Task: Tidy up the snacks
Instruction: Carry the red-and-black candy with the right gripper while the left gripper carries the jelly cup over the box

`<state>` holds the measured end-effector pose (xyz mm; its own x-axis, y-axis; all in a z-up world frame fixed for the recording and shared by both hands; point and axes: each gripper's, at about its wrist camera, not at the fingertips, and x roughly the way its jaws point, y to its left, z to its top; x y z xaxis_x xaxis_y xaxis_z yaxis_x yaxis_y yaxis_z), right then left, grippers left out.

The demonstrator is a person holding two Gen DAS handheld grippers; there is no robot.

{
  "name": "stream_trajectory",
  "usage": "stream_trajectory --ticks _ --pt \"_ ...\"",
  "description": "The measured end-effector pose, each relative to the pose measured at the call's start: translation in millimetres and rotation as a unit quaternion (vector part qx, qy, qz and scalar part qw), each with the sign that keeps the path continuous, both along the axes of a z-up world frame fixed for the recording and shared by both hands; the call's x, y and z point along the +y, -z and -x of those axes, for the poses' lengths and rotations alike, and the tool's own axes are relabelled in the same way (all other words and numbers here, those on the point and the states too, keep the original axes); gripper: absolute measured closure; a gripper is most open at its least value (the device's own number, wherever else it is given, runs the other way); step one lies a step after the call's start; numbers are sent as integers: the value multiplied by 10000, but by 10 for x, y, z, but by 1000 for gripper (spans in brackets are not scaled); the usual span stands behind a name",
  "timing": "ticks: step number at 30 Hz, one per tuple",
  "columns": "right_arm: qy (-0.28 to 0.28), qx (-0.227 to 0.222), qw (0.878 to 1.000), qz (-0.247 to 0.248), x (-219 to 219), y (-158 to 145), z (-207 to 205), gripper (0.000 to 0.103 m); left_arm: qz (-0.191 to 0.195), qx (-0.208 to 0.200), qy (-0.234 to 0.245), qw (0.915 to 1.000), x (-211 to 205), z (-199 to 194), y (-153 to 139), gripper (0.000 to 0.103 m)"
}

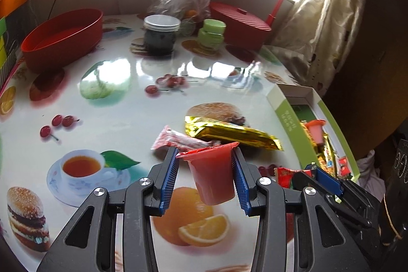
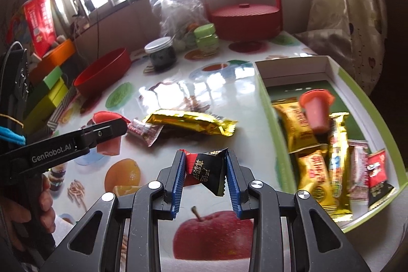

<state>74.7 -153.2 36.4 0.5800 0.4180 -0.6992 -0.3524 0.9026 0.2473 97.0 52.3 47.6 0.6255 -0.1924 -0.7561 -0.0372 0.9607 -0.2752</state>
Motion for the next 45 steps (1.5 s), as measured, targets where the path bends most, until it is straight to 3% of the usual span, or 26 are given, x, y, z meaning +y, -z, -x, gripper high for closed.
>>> stream_trajectory --ticks 20,45 --pt "864 -210 9960 -111 -717 -206 47 73 -5 -188 895 9958 -701 -74 -192 60" --pt "1618 -130 9867 29 -1356 -86 25 73 70 -108 1885 9820 -1459 -207 -181 60"
